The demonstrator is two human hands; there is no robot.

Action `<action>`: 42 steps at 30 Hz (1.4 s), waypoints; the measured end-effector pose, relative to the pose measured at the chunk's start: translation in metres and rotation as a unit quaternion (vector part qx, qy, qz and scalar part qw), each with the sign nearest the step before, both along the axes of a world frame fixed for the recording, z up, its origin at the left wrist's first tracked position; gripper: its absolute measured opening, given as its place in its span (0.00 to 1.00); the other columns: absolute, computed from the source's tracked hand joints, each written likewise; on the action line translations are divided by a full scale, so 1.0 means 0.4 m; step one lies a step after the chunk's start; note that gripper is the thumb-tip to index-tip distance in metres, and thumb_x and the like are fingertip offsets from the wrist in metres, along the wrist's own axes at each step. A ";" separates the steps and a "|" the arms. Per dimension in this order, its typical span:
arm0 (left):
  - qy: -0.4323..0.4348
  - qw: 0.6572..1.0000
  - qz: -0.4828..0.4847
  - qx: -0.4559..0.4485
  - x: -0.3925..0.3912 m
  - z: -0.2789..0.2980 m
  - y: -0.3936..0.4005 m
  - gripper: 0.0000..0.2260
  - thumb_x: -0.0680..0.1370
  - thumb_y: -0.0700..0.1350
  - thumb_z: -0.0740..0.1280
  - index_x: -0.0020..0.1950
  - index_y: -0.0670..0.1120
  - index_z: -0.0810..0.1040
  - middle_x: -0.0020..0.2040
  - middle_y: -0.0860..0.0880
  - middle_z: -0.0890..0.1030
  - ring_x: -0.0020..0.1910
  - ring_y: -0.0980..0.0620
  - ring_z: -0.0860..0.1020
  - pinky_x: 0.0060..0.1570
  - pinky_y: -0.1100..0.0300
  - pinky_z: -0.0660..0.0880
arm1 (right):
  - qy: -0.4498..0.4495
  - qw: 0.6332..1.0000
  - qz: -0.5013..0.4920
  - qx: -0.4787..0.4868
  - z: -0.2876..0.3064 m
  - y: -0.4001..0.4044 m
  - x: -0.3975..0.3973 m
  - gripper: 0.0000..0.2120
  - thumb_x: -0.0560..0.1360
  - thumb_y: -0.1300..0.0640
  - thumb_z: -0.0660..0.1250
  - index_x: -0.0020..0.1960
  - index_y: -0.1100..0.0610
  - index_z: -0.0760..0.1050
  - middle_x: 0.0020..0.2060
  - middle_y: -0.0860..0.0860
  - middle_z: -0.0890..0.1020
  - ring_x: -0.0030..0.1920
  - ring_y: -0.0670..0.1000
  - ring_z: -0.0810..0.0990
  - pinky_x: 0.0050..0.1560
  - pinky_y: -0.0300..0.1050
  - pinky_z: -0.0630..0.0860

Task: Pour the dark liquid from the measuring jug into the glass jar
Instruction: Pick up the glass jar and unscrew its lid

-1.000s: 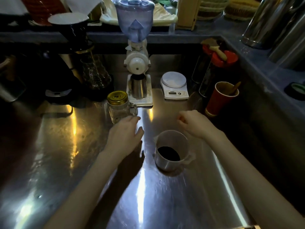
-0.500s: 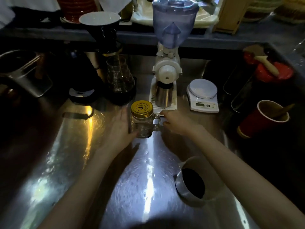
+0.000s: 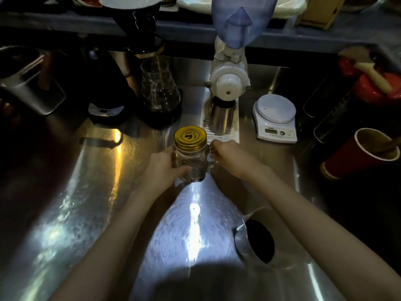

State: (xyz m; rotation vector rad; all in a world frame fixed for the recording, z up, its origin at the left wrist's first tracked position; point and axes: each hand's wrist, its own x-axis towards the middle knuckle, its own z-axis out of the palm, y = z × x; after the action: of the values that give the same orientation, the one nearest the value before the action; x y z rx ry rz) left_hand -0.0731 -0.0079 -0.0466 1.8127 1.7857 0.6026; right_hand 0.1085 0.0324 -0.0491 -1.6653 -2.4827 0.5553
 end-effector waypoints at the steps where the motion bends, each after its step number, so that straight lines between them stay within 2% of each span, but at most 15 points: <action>1: -0.004 1.000 -0.003 0.007 -0.001 0.008 -0.010 0.19 0.68 0.44 0.74 0.56 0.41 0.75 0.48 0.42 0.83 0.38 0.55 0.73 0.31 0.74 0.65 | 0.006 1.000 0.002 -0.005 0.010 -0.008 0.002 0.09 0.78 0.61 0.61 0.55 0.64 0.71 0.52 0.65 0.79 0.51 0.63 0.77 0.45 0.49 0.73; 4: -0.009 1.000 -0.006 0.029 -0.004 0.034 -0.050 0.20 0.67 0.44 0.74 0.57 0.42 0.75 0.48 0.43 0.83 0.39 0.54 0.74 0.32 0.73 0.64 | 0.032 0.999 0.013 -0.033 0.054 -0.044 0.004 0.09 0.77 0.60 0.63 0.54 0.65 0.73 0.52 0.64 0.79 0.51 0.61 0.78 0.46 0.48 0.72; 7: -0.014 0.999 -0.007 0.035 -0.009 0.052 -0.107 0.21 0.67 0.43 0.74 0.58 0.42 0.74 0.49 0.45 0.81 0.40 0.56 0.72 0.33 0.72 0.63 | 0.037 0.997 0.041 -0.045 0.092 -0.096 0.004 0.11 0.76 0.61 0.65 0.56 0.65 0.74 0.53 0.63 0.79 0.53 0.59 0.78 0.53 0.52 0.75; 10: -0.026 0.999 -0.012 0.032 -0.013 0.054 -0.176 0.19 0.68 0.43 0.74 0.57 0.43 0.75 0.49 0.47 0.81 0.42 0.57 0.73 0.35 0.73 0.64 | 0.014 0.996 0.060 -0.065 0.111 -0.148 0.003 0.11 0.75 0.60 0.66 0.55 0.65 0.76 0.51 0.62 0.81 0.52 0.59 0.79 0.54 0.55 0.76; 14: -0.030 0.999 -0.005 0.024 -0.011 0.036 -0.255 0.21 0.67 0.43 0.74 0.58 0.43 0.75 0.51 0.43 0.82 0.43 0.56 0.73 0.38 0.69 0.65 | -0.042 0.994 0.077 -0.061 0.105 -0.212 0.003 0.12 0.74 0.56 0.67 0.53 0.63 0.78 0.48 0.61 0.82 0.48 0.58 0.81 0.50 0.56 0.78; 20: -0.013 1.000 0.009 -0.003 -0.001 0.010 -0.333 0.21 0.68 0.44 0.73 0.59 0.41 0.74 0.50 0.42 0.82 0.40 0.55 0.72 0.35 0.71 0.65 | -0.088 0.991 0.099 -0.020 0.080 -0.275 -0.002 0.10 0.73 0.55 0.69 0.49 0.60 0.80 0.45 0.60 0.84 0.47 0.59 0.81 0.46 0.52 0.78; 23: -0.013 1.000 0.003 0.000 0.005 0.003 -0.352 0.20 0.68 0.43 0.73 0.58 0.41 0.75 0.50 0.42 0.82 0.40 0.55 0.72 0.33 0.73 0.65 | -0.116 0.987 0.109 -0.017 0.075 -0.293 -0.003 0.09 0.74 0.56 0.67 0.50 0.61 0.79 0.46 0.60 0.83 0.47 0.59 0.80 0.44 0.49 0.75; 26: -0.025 1.000 0.001 0.000 0.005 -0.013 -0.360 0.19 0.67 0.43 0.73 0.57 0.41 0.75 0.48 0.40 0.83 0.40 0.52 0.74 0.35 0.69 0.64 | -0.131 0.986 0.104 -0.017 0.068 -0.303 -0.001 0.09 0.74 0.56 0.67 0.50 0.62 0.78 0.46 0.61 0.82 0.48 0.60 0.80 0.40 0.45 0.69; 28: -0.029 1.000 0.001 0.004 0.006 -0.020 -0.363 0.19 0.68 0.42 0.73 0.56 0.41 0.75 0.47 0.40 0.83 0.42 0.48 0.78 0.37 0.68 0.66 | -0.127 0.987 0.102 -0.015 0.064 -0.308 0.001 0.09 0.74 0.57 0.66 0.49 0.62 0.78 0.46 0.61 0.82 0.47 0.60 0.80 0.39 0.45 0.68; 30: -0.035 0.999 -0.001 0.005 0.008 -0.024 -0.367 0.20 0.68 0.43 0.73 0.58 0.42 0.74 0.50 0.41 0.82 0.46 0.47 0.79 0.43 0.64 0.68 | -0.125 0.986 0.106 -0.017 0.063 -0.308 0.004 0.09 0.74 0.57 0.66 0.50 0.61 0.78 0.46 0.61 0.82 0.47 0.60 0.80 0.39 0.44 0.68; 33: -0.056 0.998 -0.007 0.011 0.006 -0.026 -0.369 0.25 0.68 0.46 0.73 0.62 0.44 0.72 0.55 0.44 0.82 0.46 0.53 0.76 0.46 0.64 0.68 | -0.110 0.986 0.111 -0.049 0.064 -0.296 0.015 0.10 0.74 0.56 0.67 0.52 0.60 0.78 0.48 0.59 0.82 0.49 0.58 0.80 0.43 0.46 0.73; 35: -0.103 0.995 -0.006 0.015 0.005 -0.027 -0.366 0.31 0.66 0.50 0.74 0.66 0.47 0.67 0.58 0.52 0.78 0.51 0.58 0.73 0.51 0.64 0.68 | -0.099 0.989 0.095 -0.060 0.076 -0.280 0.024 0.13 0.76 0.58 0.63 0.60 0.59 0.75 0.54 0.60 0.81 0.53 0.58 0.79 0.51 0.49 0.76; 37: -0.138 0.990 -0.007 0.013 0.007 -0.025 -0.358 0.36 0.65 0.52 0.74 0.69 0.52 0.61 0.58 0.59 0.72 0.56 0.60 0.69 0.55 0.64 0.65 | -0.077 0.993 0.074 -0.043 0.101 -0.265 0.025 0.14 0.78 0.60 0.59 0.63 0.58 0.73 0.57 0.59 0.79 0.54 0.58 0.78 0.54 0.51 0.76; 40: -0.151 0.988 -0.016 0.029 0.016 -0.027 -0.344 0.35 0.62 0.54 0.76 0.64 0.60 0.62 0.58 0.61 0.71 0.58 0.62 0.69 0.52 0.71 0.64 | -0.003 0.997 0.073 -0.005 0.142 -0.259 0.001 0.14 0.80 0.54 0.56 0.59 0.57 0.75 0.51 0.57 0.82 0.49 0.55 0.80 0.51 0.51 0.77; 42: -0.161 0.987 -0.011 0.022 0.022 -0.033 -0.337 0.33 0.60 0.55 0.76 0.60 0.62 0.64 0.56 0.60 0.74 0.55 0.62 0.72 0.51 0.73 0.66 | 0.014 0.997 0.080 -0.008 0.163 -0.267 -0.027 0.18 0.79 0.45 0.55 0.57 0.56 0.75 0.48 0.55 0.82 0.47 0.53 0.80 0.47 0.49 0.77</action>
State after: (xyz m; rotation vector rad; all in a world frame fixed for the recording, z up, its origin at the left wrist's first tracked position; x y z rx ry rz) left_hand -0.0644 -0.1427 -0.0598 1.6518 1.5440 0.8774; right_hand 0.0978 -0.0744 0.0160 -1.4609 -2.6139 0.6105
